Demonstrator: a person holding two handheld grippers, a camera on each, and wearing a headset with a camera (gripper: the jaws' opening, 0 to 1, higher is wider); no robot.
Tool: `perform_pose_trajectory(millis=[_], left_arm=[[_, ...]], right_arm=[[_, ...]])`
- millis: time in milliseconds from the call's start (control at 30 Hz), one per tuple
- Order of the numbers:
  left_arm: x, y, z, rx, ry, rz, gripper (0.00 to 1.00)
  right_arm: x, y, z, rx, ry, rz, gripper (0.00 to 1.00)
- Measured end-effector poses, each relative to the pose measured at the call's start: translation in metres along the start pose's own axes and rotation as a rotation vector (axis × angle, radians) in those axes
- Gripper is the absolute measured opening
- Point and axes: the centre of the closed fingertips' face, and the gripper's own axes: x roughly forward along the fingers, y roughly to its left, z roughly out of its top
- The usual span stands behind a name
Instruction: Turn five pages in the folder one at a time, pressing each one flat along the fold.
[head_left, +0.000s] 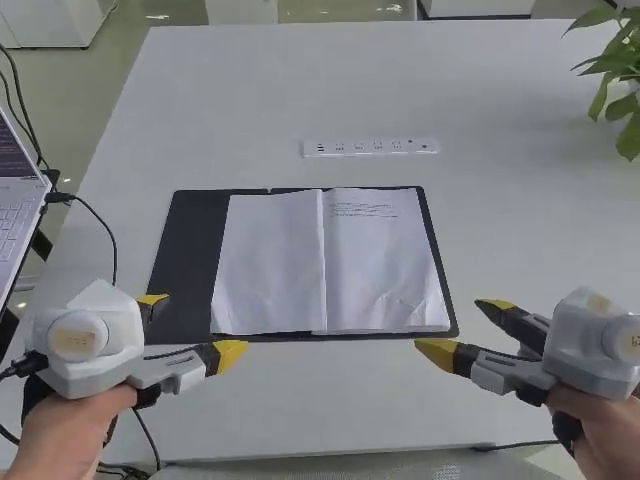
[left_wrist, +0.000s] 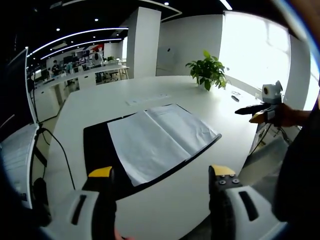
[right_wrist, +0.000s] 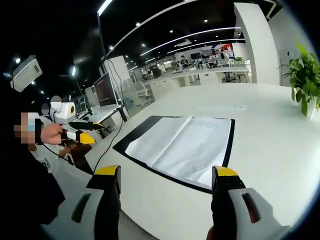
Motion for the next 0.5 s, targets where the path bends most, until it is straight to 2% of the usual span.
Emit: perform_pose_trajectory(millis=[133, 333, 500], left_arm=[[0.003, -0.002, 0.003, 0.002, 0.002, -0.012, 0.76], [0.015, -0.012, 0.005, 0.016, 0.014, -0.052, 0.76], [0.025, -0.016, 0.009, 0.026, 0.014, -0.075, 0.76]], right_arm=[[-0.002, -0.002, 0.000, 0.009, -0.002, -0.006, 0.74], [-0.004, -0.005, 0.004, 0.030, -0.019, -0.015, 0.74], [-0.006, -0.008, 0.006, 0.041, -0.029, -0.025, 0.74]])
